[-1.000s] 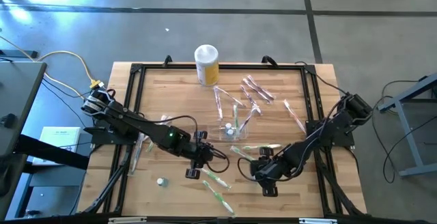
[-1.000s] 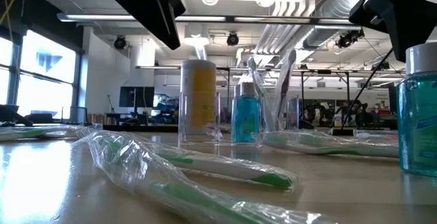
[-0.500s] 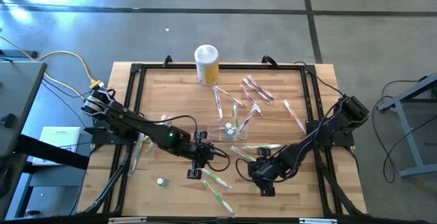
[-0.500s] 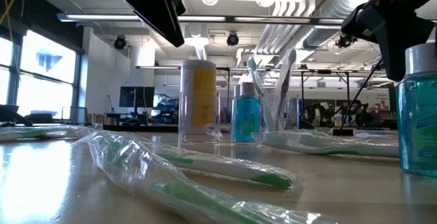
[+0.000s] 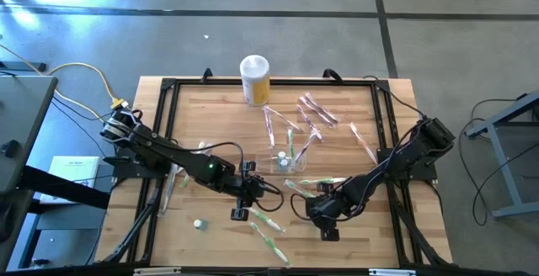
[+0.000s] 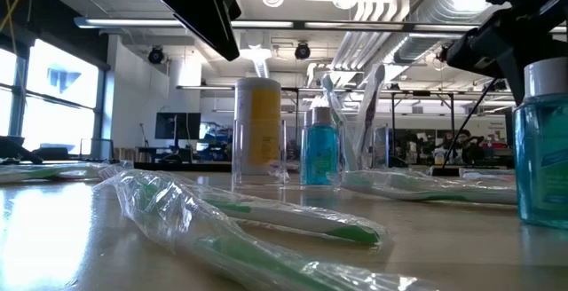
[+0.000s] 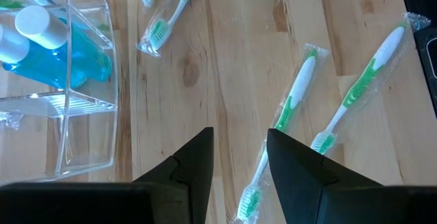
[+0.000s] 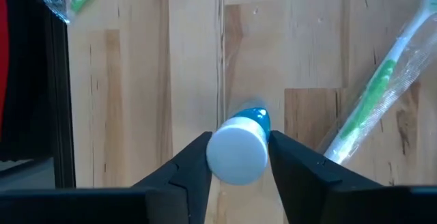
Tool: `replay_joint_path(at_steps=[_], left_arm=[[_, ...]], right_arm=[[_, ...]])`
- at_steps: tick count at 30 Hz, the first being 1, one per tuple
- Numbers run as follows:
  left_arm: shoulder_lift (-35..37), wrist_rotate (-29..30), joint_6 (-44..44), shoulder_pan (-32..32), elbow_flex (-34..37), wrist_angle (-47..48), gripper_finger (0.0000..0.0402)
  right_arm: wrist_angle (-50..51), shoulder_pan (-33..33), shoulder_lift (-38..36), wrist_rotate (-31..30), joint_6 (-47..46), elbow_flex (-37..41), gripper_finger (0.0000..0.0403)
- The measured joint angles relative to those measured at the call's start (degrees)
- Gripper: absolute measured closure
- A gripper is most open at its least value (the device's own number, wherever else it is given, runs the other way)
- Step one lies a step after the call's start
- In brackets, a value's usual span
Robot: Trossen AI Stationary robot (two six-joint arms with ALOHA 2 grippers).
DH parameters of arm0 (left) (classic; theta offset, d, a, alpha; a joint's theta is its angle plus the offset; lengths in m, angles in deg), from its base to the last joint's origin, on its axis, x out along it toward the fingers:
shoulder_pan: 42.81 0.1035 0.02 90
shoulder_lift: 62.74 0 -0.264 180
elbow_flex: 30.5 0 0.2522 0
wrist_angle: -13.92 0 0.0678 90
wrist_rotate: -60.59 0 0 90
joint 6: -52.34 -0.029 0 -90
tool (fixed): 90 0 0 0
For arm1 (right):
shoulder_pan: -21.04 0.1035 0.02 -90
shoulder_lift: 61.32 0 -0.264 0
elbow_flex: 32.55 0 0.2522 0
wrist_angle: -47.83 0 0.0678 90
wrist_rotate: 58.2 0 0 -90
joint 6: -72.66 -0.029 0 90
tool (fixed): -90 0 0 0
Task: Pick & Place toothbrushing station
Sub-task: Put the mouthwash bottle into the transparent organizer
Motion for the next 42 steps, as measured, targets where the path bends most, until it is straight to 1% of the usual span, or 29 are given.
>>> replay_joint_path(at_steps=[13, 23, 24, 27, 30, 33, 36, 39, 42], left_arm=[[0.00, -0.15, -0.01, 0.00, 0.00, -0.60, 0.0270], [-0.06, -0.35, 0.37, -0.19, 0.00, -3.66, 0.0270], [-0.42, -0.33, 0.28, -0.42, 0.07, -4.88, 0.0270], [-0.94, -0.89, -2.02, -0.84, 2.73, -12.90, 0.0270], [-0.93, -3.71, -3.14, -0.74, 7.20, -24.02, 0.0270], [-0.94, -4.06, -4.19, -0.72, 12.43, -33.43, 0.0270], [-0.97, -4.16, -5.42, -0.01, 15.78, -43.01, 0.0270], [-0.94, -5.47, -5.46, 1.44, 17.87, -48.51, 0.0270], [-0.94, -9.12, -5.33, 3.46, 18.43, -50.66, 0.0270]], right_arm=[[-0.17, -1.13, -0.04, 0.74, 1.82, 0.00, 0.0298], [0.01, -1.11, -0.07, 0.48, 2.43, 0.00, 0.0303], [0.03, -1.11, -0.07, 0.46, 2.64, 0.00, 0.0303], [0.02, -1.11, -0.07, 0.40, 2.90, 0.00, 0.0303], [-0.17, -1.09, -0.07, -0.29, 3.63, 0.00, 0.0303], [-0.48, -1.09, -0.07, -0.46, 4.40, 0.00, 0.0303], [-0.51, -1.11, -0.07, -0.44, 4.60, 0.02, 0.0304], [-0.60, -1.38, -0.07, -0.45, 4.82, 0.02, 0.0304], [-0.71, -1.42, -0.07, -0.63, 5.34, 0.02, 0.0304]])
